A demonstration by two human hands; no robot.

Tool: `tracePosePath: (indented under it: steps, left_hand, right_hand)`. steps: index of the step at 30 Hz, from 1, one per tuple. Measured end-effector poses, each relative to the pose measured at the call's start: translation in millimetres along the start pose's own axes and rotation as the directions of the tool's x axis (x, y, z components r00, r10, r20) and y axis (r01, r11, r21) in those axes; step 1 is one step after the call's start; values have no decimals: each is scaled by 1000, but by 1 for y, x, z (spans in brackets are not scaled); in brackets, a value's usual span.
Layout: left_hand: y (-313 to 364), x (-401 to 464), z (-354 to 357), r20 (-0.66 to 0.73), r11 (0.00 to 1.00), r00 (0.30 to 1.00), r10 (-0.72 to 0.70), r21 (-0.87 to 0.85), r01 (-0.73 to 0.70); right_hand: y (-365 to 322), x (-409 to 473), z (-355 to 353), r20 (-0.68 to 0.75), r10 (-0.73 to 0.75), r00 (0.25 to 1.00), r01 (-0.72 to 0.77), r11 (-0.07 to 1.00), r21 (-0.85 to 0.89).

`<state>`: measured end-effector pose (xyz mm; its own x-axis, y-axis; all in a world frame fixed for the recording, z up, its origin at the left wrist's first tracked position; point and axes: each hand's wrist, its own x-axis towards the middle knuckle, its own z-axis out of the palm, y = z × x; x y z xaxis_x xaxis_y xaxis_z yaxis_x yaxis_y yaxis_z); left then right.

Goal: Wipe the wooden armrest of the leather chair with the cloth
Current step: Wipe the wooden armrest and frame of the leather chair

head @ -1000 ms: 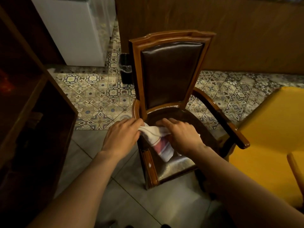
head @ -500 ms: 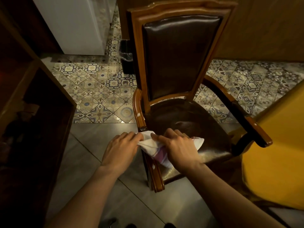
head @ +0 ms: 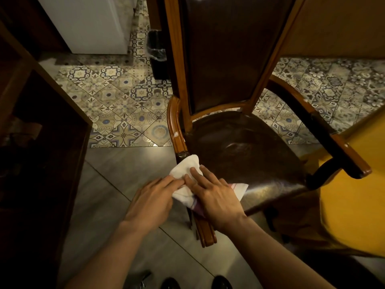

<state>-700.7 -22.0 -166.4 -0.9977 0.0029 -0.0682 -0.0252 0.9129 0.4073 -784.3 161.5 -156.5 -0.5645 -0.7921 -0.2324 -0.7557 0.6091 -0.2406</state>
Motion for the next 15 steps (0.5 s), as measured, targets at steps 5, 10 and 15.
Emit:
tracePosePath:
  steps: [5,10,15]
  left_hand:
    - [0,8,-3,-11,999,1000,-13,-47,12]
    - [11,5,30,70,994,995,-69,-80,75]
    - [23,-7,43,65,990,991,-115,-80,120]
  right_hand:
    - [1,7,3,42,-1,999,0,1000,31]
    - [5,6,2,4,19,1000,-19,991,130]
    - [7,-12,4,48,-17,999,11,992,129]
